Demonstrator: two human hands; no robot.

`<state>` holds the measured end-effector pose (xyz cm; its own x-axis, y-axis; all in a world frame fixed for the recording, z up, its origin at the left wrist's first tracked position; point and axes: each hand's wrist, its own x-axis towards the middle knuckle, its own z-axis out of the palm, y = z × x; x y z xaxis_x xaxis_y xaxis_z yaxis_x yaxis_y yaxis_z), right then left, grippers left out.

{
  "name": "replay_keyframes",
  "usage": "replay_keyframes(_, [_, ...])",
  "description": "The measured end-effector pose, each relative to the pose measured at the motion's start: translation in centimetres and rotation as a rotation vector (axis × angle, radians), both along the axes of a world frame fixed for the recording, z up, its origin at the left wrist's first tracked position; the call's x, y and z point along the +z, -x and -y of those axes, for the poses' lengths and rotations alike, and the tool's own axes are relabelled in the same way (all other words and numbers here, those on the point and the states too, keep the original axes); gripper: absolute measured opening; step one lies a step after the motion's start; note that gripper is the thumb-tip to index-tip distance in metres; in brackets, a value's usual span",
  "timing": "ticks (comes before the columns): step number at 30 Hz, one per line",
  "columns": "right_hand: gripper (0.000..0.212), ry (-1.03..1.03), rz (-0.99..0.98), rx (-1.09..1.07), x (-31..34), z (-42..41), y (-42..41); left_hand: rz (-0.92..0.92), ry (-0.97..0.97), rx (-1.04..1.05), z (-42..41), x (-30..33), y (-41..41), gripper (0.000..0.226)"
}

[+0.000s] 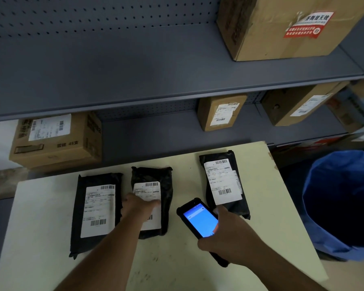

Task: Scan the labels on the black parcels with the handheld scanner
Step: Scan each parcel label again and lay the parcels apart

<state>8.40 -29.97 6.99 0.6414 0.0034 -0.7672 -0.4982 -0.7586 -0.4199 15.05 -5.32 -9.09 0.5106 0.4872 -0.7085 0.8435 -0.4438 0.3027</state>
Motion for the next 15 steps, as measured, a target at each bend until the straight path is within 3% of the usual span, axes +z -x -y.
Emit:
replay_keyframes(8, [0.053,0.013,0.005,0.009,-0.3,1.0,-0.1,0.075,-0.098,-0.152,2.3,1.0,0.2,0.094])
replay_keyframes(15, [0.049,0.024,0.021,0.032,-0.1,2.0,-0.3,0.117,-0.04,-0.168,2.7,1.5,0.2,0.099])
